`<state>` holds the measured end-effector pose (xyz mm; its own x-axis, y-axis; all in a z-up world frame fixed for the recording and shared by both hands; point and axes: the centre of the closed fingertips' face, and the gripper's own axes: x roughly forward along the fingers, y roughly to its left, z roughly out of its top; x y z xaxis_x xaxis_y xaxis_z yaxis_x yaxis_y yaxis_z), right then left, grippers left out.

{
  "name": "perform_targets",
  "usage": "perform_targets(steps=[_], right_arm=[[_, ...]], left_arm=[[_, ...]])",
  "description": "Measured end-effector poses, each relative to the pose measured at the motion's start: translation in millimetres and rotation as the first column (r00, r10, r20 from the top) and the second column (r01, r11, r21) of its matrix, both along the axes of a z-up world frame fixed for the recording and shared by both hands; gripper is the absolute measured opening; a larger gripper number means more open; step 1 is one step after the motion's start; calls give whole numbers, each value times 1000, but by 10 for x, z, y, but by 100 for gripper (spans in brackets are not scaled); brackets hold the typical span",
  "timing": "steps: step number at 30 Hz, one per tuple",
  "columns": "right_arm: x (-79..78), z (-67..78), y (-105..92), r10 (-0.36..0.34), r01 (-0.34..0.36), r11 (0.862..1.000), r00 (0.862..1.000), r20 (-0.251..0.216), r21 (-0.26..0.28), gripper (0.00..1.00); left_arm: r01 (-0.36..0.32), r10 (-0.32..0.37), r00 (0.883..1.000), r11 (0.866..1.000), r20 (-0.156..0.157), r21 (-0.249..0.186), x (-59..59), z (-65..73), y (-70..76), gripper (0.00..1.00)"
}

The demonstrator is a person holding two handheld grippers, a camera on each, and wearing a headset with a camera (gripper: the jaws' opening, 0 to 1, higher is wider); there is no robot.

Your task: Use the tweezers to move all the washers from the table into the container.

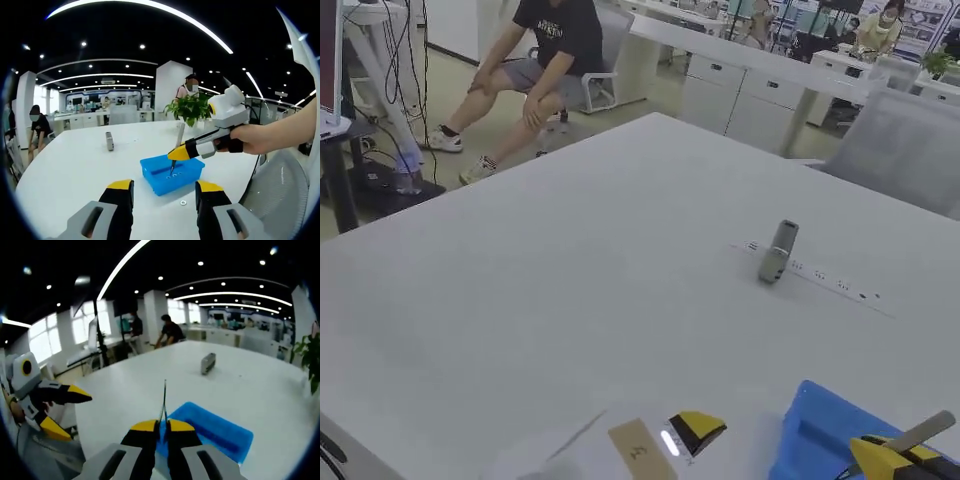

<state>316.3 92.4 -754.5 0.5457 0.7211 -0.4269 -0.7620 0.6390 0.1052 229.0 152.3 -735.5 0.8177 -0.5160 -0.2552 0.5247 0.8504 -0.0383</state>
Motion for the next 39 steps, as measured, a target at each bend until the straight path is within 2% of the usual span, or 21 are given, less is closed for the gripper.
perform_targets(steps=[6, 9, 18, 24, 28, 29, 35, 37, 38, 39], right_arm=[[-154, -43, 28, 37, -37, 999, 999, -13, 11, 4], [-212, -148, 10, 46, -46, 999, 998, -32, -18, 4], [-311, -493, -23, 59, -65, 996, 993, -101, -54, 4], [-371, -605, 1, 76, -87, 992, 990, -118, -86, 4], [-409, -649, 10, 95, -108, 987, 989, -113, -122, 4], [-416, -669, 2, 107, -122, 981, 989, -103, -150, 4], [-445, -659, 48, 149, -159, 972, 986, -69, -173, 4], [-448, -660, 42, 152, -161, 971, 986, -67, -174, 4], [-463, -706, 14, 152, -165, 967, 985, -82, -195, 4], [-455, -676, 31, 160, -168, 969, 985, -60, -179, 4]], left_arm=[[4, -4, 1000, 1000, -2, 0, -2, -7, -6, 48], [5, -5, 1000, 1000, -4, -2, -4, -8, -8, 47], [9, -9, 1000, 1000, -9, 0, -8, -20, -11, 47], [16, -16, 1000, 1000, -13, 2, -15, -29, -19, 44], [16, -16, 1000, 1000, -15, 4, -16, -36, -19, 44], [16, -16, 1000, 1000, -16, 5, -15, -38, -18, 44], [19, -19, 1000, 1000, -18, 8, -19, -43, -24, 44], [19, -19, 1000, 1000, -19, 10, -21, -45, -25, 44], [19, -19, 1000, 1000, -19, 11, -23, -47, -25, 44], [20, -20, 1000, 1000, -20, 11, -23, -47, -26, 44]])
